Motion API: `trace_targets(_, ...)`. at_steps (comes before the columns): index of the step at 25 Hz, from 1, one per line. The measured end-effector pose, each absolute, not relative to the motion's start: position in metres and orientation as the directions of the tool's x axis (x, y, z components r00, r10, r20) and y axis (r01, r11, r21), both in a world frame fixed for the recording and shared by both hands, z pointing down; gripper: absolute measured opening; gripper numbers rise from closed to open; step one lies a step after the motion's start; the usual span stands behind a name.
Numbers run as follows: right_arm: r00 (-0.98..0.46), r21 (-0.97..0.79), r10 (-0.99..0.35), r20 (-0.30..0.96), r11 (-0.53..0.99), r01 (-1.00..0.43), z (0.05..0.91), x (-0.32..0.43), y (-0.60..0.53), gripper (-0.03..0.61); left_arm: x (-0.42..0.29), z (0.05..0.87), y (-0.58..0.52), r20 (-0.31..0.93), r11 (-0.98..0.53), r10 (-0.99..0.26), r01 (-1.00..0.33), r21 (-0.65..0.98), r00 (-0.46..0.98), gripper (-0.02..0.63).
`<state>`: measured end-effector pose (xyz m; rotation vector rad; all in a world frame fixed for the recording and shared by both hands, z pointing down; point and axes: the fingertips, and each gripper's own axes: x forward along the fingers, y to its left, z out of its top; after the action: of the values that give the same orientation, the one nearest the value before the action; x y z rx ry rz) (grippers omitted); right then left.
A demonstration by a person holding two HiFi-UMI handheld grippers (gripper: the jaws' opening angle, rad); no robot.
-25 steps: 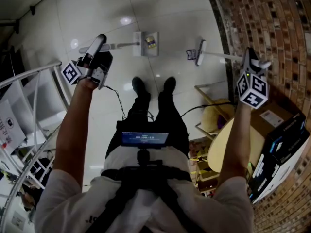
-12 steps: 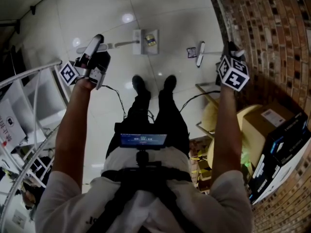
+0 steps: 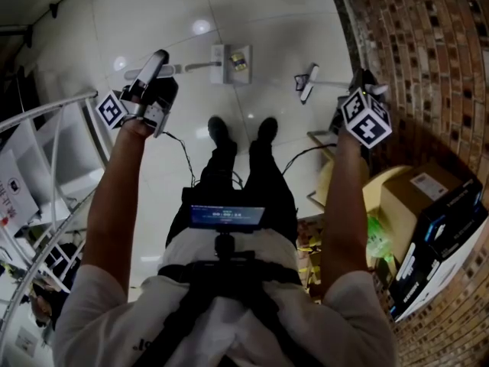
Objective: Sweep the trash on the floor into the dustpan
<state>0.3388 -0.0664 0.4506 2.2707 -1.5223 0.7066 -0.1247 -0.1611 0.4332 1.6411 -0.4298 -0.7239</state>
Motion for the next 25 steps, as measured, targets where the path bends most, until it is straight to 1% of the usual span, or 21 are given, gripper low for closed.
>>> trace_targets(4, 0.307, -0.046, -0.780, 0.546, -0.394, -0.918, 0.444, 0.324, -0.077, 0.043, -0.122, 0.434, -0.160, -0.220, -0.198, -0.635, 0.120, 0.973, 0.740, 0.015)
trace_targets(9, 0.253, -0.084, -0.807, 0.534, -0.348, -0.934, 0.438, 0.292, -0.097, 0.043, -0.124, 0.433, -0.159, -0.225, -0.197, -0.636, 0.127, 0.972, 0.738, 0.017)
trace_targets(15, 0.142, -0.106, -0.838, 0.527, -0.230, -0.967, 0.432, 0.234, -0.116, 0.044, -0.123, 0.433, -0.159, -0.235, -0.199, -0.630, 0.139, 0.970, 0.740, 0.017)
trace_targets(25, -0.068, -0.238, -0.867, 0.494, -0.060, -0.969, 0.416, 0.148, -0.136, 0.044, -0.123, 0.432, -0.162, -0.253, -0.212, -0.621, 0.152, 0.965, 0.742, 0.020)
